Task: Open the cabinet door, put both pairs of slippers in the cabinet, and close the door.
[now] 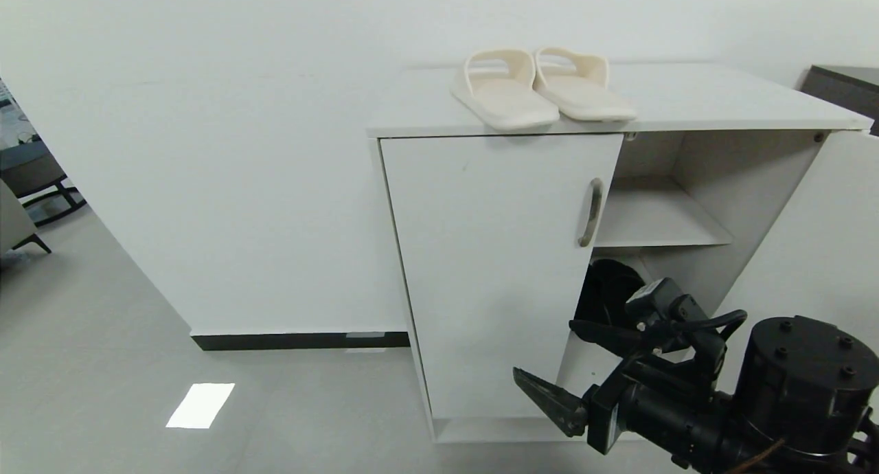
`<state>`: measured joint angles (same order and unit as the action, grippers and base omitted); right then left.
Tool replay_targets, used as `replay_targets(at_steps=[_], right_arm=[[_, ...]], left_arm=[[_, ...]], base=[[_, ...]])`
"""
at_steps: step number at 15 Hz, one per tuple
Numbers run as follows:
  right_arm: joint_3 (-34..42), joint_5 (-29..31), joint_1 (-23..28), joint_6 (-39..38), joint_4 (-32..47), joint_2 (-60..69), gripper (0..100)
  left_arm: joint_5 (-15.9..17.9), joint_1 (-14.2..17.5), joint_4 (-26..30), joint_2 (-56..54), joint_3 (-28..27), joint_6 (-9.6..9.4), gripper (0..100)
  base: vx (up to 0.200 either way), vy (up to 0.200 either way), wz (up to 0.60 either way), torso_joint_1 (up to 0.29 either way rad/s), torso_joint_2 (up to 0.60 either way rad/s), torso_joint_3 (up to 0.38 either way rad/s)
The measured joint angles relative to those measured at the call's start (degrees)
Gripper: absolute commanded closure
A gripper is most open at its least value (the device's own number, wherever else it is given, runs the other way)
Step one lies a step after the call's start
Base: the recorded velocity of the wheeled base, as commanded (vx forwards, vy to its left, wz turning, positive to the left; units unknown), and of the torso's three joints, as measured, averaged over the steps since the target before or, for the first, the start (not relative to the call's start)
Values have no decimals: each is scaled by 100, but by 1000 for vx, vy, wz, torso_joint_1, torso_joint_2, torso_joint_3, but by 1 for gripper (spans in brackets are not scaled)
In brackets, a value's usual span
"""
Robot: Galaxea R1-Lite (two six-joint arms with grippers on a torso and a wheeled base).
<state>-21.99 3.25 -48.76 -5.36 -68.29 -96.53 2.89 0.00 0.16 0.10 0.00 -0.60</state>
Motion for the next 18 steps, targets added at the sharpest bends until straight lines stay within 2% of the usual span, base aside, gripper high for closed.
replay_targets(at_steps=[18], right_arm=[[118, -204, 0, 9, 4, -20, 0]], left_arm=[[1, 0, 2, 0, 0, -2, 100]], base=[[0, 0, 0, 224, -507, -284]])
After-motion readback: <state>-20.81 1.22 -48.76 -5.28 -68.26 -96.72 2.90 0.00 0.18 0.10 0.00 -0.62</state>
